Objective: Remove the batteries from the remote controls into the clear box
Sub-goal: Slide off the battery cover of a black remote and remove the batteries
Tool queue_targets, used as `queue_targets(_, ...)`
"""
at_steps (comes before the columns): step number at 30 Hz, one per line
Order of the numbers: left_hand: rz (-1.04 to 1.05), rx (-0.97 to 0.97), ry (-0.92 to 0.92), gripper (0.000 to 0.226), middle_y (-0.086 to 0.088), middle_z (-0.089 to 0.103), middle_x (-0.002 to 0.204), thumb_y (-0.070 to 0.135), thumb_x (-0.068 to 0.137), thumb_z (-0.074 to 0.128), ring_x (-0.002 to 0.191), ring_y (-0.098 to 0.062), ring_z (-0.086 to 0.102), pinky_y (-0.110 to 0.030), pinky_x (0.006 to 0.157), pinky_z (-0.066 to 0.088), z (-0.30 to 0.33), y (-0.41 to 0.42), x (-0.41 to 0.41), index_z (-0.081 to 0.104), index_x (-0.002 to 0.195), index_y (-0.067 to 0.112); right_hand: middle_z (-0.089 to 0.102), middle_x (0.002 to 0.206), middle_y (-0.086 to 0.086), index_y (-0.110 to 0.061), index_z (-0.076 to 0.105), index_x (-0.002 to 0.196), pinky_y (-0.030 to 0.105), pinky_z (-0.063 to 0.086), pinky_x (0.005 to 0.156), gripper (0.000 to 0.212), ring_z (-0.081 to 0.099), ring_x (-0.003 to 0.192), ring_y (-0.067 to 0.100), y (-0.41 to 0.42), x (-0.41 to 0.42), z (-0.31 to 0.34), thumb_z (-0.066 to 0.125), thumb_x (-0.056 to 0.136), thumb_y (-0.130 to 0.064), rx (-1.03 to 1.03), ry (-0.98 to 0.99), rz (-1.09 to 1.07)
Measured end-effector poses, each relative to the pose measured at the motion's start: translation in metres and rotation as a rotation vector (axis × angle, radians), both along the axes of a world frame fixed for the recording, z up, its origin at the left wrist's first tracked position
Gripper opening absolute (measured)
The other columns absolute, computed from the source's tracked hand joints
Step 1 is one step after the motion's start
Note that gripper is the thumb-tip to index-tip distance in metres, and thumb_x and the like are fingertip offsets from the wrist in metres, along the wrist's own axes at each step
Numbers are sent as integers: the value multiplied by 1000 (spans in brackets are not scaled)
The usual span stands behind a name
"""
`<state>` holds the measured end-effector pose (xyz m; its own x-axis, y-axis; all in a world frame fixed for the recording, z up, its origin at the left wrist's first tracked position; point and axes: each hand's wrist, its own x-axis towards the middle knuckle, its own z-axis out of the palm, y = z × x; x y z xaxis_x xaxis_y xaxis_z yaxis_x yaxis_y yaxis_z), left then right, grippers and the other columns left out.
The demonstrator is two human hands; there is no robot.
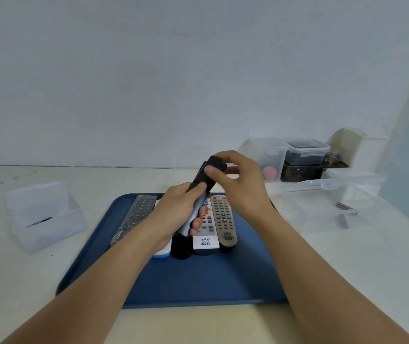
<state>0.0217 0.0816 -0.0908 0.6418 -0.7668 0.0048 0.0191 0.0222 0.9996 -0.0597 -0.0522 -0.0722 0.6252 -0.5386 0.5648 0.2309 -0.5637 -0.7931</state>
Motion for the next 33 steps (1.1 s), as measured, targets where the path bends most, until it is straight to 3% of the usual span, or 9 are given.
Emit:
queue_targets(3, 144, -56, 27, 30, -3, 57, 60, 38, 105, 53, 44, -15, 48, -24, 41, 43, 3, 3, 8, 62, 105, 9, 71, 75, -1, -15, 68, 86, 20, 53, 57, 6, 65, 64, 7, -7, -2, 5, 73, 90, -15, 424, -40, 42)
queue_targets(6, 190, -107, 39, 33, -7, 63, 63, 40, 105, 52, 49, -18, 57, -27, 46, 50, 8, 8, 14, 66, 104, 10, 73, 79, 10, 1, 70, 90, 20, 55, 57, 15, 62, 60, 12, -11, -7, 1, 75, 87, -12, 597, 248, 246)
queue_targets(8, 161, -135, 64, 30, -11, 67, 68, 35, 105, 52, 54, -21, 62, -28, 49, 53, 10, 9, 12, 67, 106, 9, 72, 80, 13, 7, 70, 96, 20, 55, 57, 23, 62, 62, 15, -8, -7, -5, 77, 85, -11, 486, 447, 296)
queue_targets(11, 111, -136, 45, 25, -13, 69, 71, 27, 106, 48, 53, -22, 61, -30, 49, 53, 10, 7, 8, 65, 111, 10, 72, 84, 3, -7, 74, 93, 24, 53, 64, 20, 63, 71, 13, -6, -4, -10, 82, 80, -20, -96, 598, 11)
queue_targets(13, 80, -121, -1, 25, -12, 67, 69, 27, 106, 47, 51, -22, 55, -30, 47, 49, 7, 7, 7, 64, 112, 10, 70, 88, -4, -15, 72, 94, 23, 51, 70, 19, 63, 76, 11, -2, -4, -6, 80, 79, -22, -309, 480, -128)
queue_targets(16, 44, -102, -36, 25, -10, 64, 67, 31, 106, 47, 50, -23, 52, -30, 47, 47, 4, 5, 5, 65, 109, 14, 68, 81, -10, -19, 66, 83, 12, 46, 60, 11, 63, 72, 3, 5, -6, 3, 77, 81, -17, -179, 96, -107)
queue_targets(19, 15, -104, -54, 26, -10, 65, 66, 33, 106, 48, 49, -23, 56, -30, 46, 49, 3, 1, 0, 69, 92, 27, 67, 84, -11, -19, 65, 87, 12, 47, 58, 12, 65, 77, 4, 12, -8, 11, 74, 83, -12, -155, -83, -106)
queue_targets(28, 32, -107, -219, 18, -13, 70, 69, 32, 105, 52, 52, -26, 65, -31, 48, 55, -1, 0, -6, 69, 98, 27, 70, 83, -10, -15, 65, 92, 15, 52, 61, 16, 67, 79, 1, 14, -9, 12, 73, 83, -4, -164, -96, -108)
queue_targets(33, 137, -101, -412, 19, -10, 68, 64, 27, 106, 51, 46, -23, 62, -28, 43, 50, -6, -2, -14, 65, 94, 23, 70, 80, -12, -16, 67, 87, 7, 47, 63, 13, 65, 77, -4, 16, -6, 8, 70, 86, -3, -209, -78, -145)
